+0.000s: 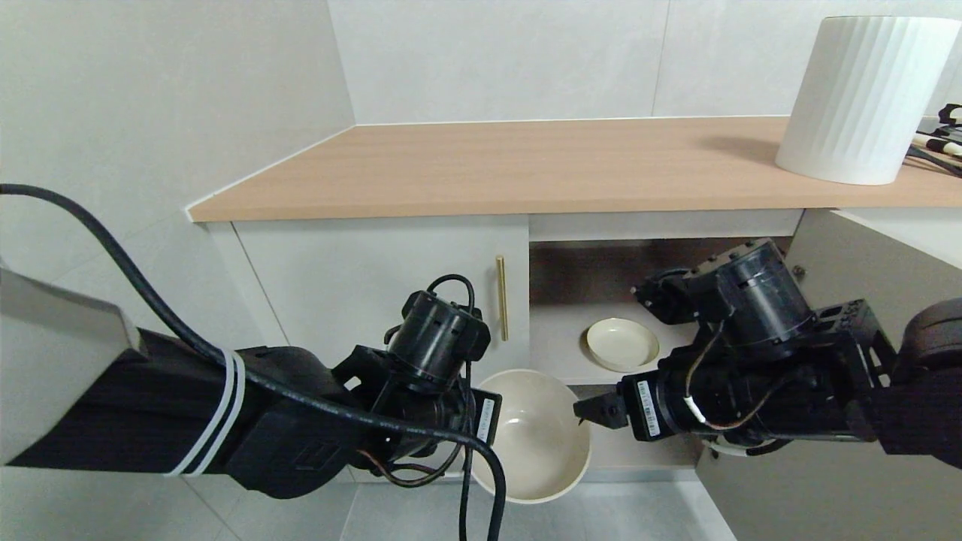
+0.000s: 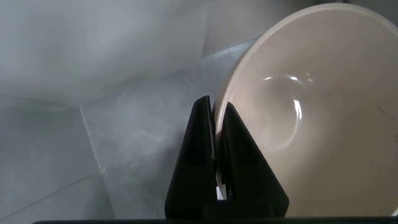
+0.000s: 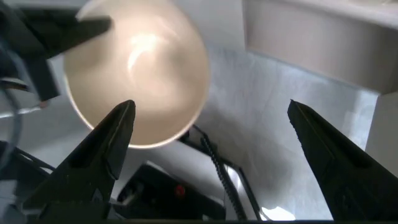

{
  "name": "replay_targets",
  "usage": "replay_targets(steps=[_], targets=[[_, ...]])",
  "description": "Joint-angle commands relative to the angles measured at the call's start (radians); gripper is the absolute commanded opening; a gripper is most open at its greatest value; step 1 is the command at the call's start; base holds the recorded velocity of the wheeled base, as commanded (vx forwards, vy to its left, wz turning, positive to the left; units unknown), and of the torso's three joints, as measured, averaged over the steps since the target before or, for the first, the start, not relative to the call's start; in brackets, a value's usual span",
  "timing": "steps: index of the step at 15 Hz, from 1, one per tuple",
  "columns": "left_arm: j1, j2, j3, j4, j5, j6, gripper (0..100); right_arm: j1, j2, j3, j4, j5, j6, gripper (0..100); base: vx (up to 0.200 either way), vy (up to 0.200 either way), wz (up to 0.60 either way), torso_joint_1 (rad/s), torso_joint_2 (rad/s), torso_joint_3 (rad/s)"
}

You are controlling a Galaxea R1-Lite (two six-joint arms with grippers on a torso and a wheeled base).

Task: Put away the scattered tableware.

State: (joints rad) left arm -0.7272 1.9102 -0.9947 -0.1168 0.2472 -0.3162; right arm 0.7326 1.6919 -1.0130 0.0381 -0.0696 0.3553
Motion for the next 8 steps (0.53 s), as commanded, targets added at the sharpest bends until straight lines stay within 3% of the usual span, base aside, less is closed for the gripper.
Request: replay_targets(steps=[1, 6, 8], targets=[[-0.003, 0.001, 0.002, -0.001, 0.000, -0.001, 0, 0.007, 0.088, -0.003, -0.006, -0.001, 0.002, 100, 0.000, 0.000, 0.00, 0.000, 0.00, 0.000], [-0.012, -0.005, 0.002, -0.003, 0.004, -0.003, 0, 0.007, 0.157, -0.006, -0.053, -0.004, 0.008, 100, 0.000, 0.000, 0.00, 0.000, 0.00, 0.000], [-0.023, -0.005, 0.002, -0.003, 0.004, -0.018, 0, 0.007, 0.167, -0.007, -0.070, -0.006, 0.021, 100, 0.000, 0.000, 0.00, 0.000, 0.00, 0.000]])
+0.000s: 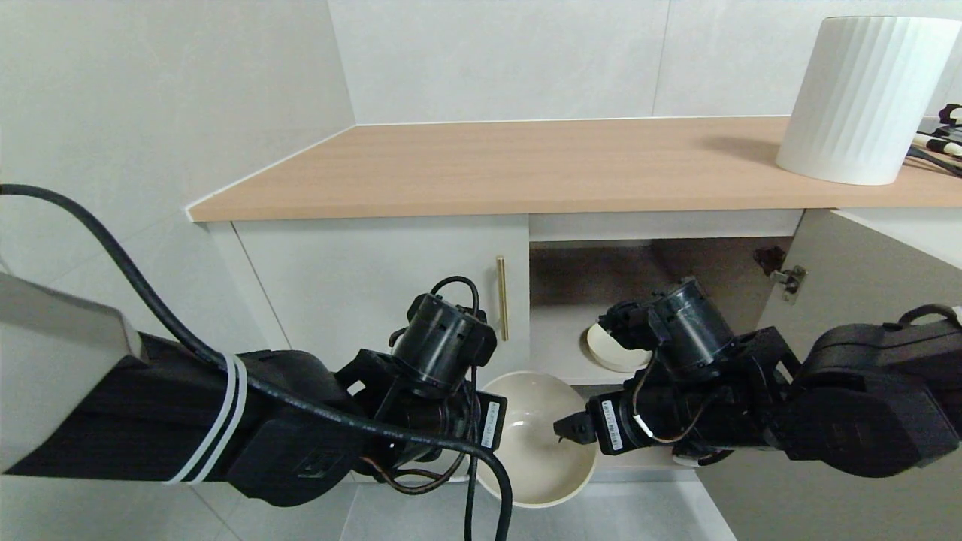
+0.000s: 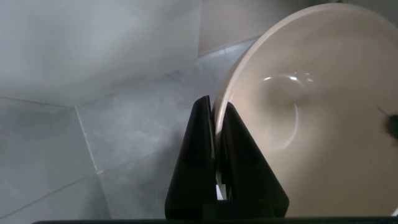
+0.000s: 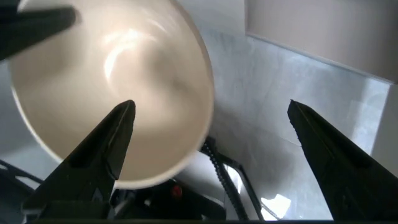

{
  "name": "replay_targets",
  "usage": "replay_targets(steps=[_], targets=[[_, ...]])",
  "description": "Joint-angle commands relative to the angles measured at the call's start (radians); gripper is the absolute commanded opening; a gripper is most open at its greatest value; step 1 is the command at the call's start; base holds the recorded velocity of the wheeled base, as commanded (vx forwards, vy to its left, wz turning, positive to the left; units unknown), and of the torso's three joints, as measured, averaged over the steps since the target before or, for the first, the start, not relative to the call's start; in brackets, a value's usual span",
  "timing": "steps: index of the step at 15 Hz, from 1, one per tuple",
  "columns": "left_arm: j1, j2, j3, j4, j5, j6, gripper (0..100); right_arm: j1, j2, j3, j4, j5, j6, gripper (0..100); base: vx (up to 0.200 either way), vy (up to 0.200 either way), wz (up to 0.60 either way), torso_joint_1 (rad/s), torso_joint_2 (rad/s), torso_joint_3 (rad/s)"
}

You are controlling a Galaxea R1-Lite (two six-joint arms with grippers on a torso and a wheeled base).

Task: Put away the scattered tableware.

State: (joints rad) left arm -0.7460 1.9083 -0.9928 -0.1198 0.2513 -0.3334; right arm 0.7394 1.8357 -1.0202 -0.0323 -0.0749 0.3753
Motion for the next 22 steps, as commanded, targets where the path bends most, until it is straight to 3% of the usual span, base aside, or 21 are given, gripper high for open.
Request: replay_targets(steps=[1, 3, 4, 19, 20, 22], targets=[[-0.004, -0.002, 0.000, 0.000, 0.000, -0.004, 0, 0.002, 0.031, 0.000, -0.012, 0.000, 0.004, 100, 0.000, 0.000, 0.00, 0.000, 0.00, 0.000], [-0.004, 0.000, 0.000, 0.000, 0.000, -0.004, 0, 0.008, 0.040, 0.000, -0.024, -0.002, 0.005, 100, 0.000, 0.000, 0.00, 0.000, 0.00, 0.000], [-0.004, 0.000, 0.000, 0.000, 0.000, -0.004, 0, 0.008, 0.046, -0.001, -0.026, -0.003, 0.008, 0, 0.000, 0.000, 0.00, 0.000, 0.00, 0.000], [-0.004, 0.012, -0.001, 0.000, 0.002, -0.004, 0, 0.017, 0.046, -0.003, -0.026, -0.003, 0.019, 0, 0.000, 0.000, 0.00, 0.000, 0.00, 0.000], [-0.004, 0.014, 0.000, 0.000, 0.002, -0.004, 100, 0.017, 0.046, -0.003, -0.026, -0.003, 0.019, 0, 0.000, 0.000, 0.00, 0.000, 0.00, 0.000], [-0.004, 0.012, -0.001, 0.000, 0.011, -0.004, 100, 0.017, 0.046, -0.001, -0.026, -0.003, 0.019, 0, 0.000, 0.000, 0.00, 0.000, 0.00, 0.000]])
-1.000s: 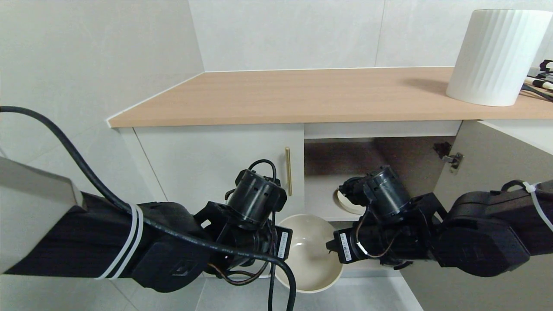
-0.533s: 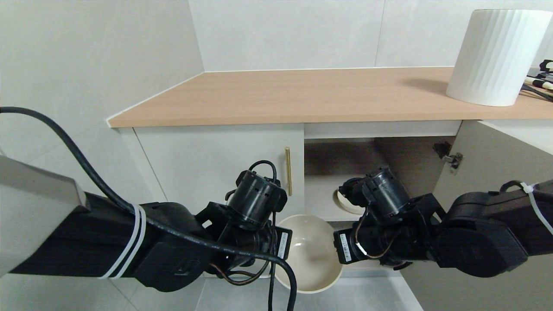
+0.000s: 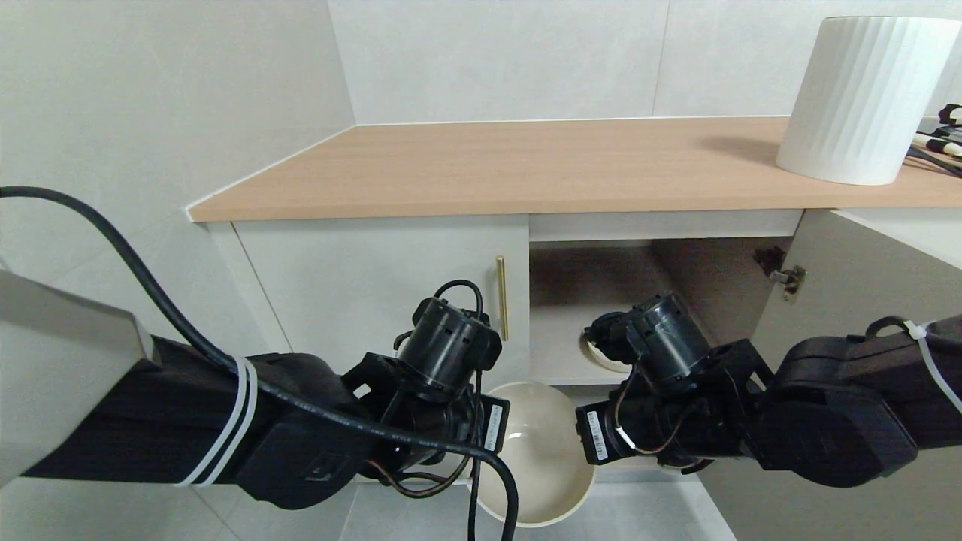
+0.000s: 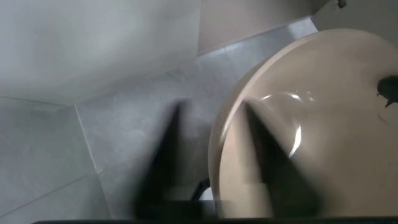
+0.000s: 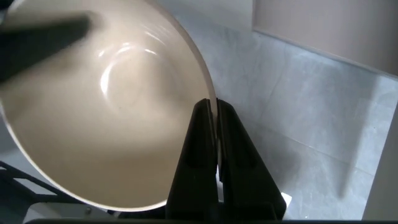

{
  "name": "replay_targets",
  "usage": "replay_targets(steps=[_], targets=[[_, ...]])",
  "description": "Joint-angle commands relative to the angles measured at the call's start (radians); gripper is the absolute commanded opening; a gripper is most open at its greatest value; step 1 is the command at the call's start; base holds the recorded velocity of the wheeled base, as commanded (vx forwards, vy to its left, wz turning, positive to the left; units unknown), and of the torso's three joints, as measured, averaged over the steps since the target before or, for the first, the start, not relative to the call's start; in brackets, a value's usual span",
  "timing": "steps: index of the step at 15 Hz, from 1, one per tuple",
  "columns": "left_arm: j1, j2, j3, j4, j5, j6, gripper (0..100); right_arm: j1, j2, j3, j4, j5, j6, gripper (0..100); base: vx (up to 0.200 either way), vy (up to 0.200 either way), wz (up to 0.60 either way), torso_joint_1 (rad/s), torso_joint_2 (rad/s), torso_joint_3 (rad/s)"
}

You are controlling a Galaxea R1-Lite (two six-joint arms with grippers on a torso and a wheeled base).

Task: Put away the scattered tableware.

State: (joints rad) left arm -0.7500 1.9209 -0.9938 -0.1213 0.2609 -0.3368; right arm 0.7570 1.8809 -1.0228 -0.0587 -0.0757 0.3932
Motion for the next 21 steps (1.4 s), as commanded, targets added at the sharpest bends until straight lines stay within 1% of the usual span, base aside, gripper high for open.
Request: replay_targets(steps=[1, 5, 9, 10, 11, 12, 14, 15, 17, 18, 21], targets=[[0.000, -0.002, 0.000, 0.000, 0.003, -0.001, 100, -0.001, 0.001, 0.003, 0.000, -0.004, 0.001, 0, 0.000, 0.000, 0.00, 0.000, 0.00, 0.000], [0.001, -0.036, 0.001, 0.000, 0.035, -0.002, 100, -0.010, 0.017, 0.001, 0.000, -0.019, 0.000, 0, 0.000, 0.000, 0.00, 0.000, 0.00, 0.000], [0.006, -0.069, 0.003, 0.002, 0.038, -0.004, 100, -0.134, 0.075, -0.054, 0.000, -0.033, 0.019, 0, 0.000, 0.000, 0.00, 0.000, 0.00, 0.000], [0.009, -0.071, 0.006, 0.000, 0.038, -0.007, 100, -0.206, 0.130, -0.100, 0.000, -0.036, 0.032, 0, 0.000, 0.000, 0.00, 0.000, 0.00, 0.000], [0.009, -0.071, 0.006, -0.011, 0.037, -0.024, 100, -0.248, 0.175, -0.142, 0.000, -0.056, 0.050, 0, 0.000, 0.000, 0.00, 0.000, 0.00, 0.000], [0.009, -0.069, 0.007, -0.035, 0.038, -0.034, 100, -0.266, 0.219, -0.178, 0.000, -0.088, 0.081, 0, 0.000, 0.000, 0.00, 0.000, 0.00, 0.000], [0.009, -0.071, 0.011, -0.046, 0.041, -0.036, 100, -0.295, 0.284, -0.234, 0.000, -0.142, 0.108, 0, 0.000, 0.000, 0.00, 0.000, 0.00, 0.000], [0.011, -0.074, 0.009, -0.046, 0.041, -0.036, 100, -0.328, 0.320, -0.280, 0.000, -0.164, 0.136, 0, 0.000, 0.000, 0.00, 0.000, 0.00, 0.000], [0.012, -0.074, 0.009, -0.047, 0.041, -0.036, 100, -0.357, 0.339, -0.319, 0.000, -0.173, 0.176, 0, 0.000, 0.000, 0.00, 0.000, 0.00, 0.000], [0.012, -0.074, 0.011, -0.049, 0.041, -0.036, 100, -0.390, 0.350, -0.347, 0.000, -0.174, 0.185, 0, 0.000, 0.000, 0.00, 0.000, 0.00, 0.000], [0.012, -0.072, 0.009, -0.049, 0.041, -0.036, 100, -0.430, 0.383, -0.393, 0.000, -0.177, 0.214, 0, 0.000, 0.000, 0.00, 0.000, 0.00, 0.000]])
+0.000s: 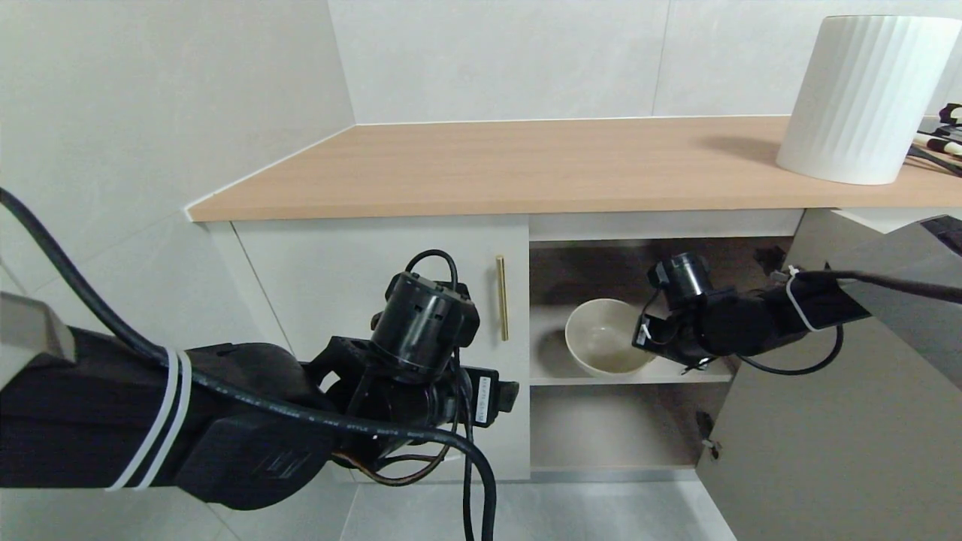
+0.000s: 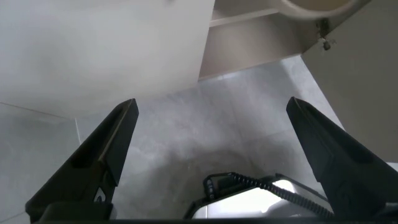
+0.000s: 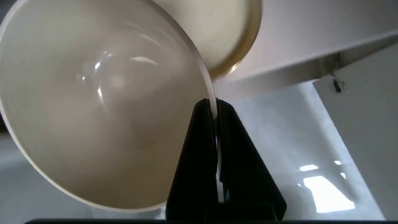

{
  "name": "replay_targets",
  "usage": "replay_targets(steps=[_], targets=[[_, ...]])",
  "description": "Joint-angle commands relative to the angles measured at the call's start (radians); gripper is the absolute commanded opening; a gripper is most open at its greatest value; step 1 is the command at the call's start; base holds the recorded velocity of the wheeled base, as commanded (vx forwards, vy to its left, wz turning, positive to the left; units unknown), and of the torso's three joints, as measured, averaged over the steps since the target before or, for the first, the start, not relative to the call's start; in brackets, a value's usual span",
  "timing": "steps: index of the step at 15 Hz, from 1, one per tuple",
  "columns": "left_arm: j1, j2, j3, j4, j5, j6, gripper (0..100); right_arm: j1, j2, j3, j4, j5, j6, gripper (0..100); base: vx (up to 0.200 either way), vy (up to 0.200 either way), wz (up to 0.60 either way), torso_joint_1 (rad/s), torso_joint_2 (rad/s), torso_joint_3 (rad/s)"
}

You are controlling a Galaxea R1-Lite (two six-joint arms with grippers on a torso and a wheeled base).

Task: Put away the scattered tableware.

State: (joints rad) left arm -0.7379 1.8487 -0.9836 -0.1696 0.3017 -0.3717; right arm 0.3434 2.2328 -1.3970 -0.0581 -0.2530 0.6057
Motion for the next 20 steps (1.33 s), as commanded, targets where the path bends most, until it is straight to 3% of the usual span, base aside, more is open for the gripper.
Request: replay_targets(steps=[1, 6, 20], targets=[[0.000, 0.000, 0.000, -0.001, 0.000, -0.001, 100, -0.027, 0.047, -0.039, -0.002, -0.011, 0.011, 0, 0.000, 0.000, 0.00, 0.000, 0.00, 0.000], [0.002, 0.000, 0.000, -0.001, 0.000, -0.001, 100, -0.076, 0.084, -0.108, -0.002, -0.038, 0.057, 0, 0.000, 0.000, 0.00, 0.000, 0.00, 0.000], [0.005, 0.003, 0.000, -0.001, 0.000, -0.003, 100, -0.078, 0.202, -0.186, -0.060, -0.051, 0.058, 0, 0.000, 0.000, 0.00, 0.000, 0.00, 0.000]])
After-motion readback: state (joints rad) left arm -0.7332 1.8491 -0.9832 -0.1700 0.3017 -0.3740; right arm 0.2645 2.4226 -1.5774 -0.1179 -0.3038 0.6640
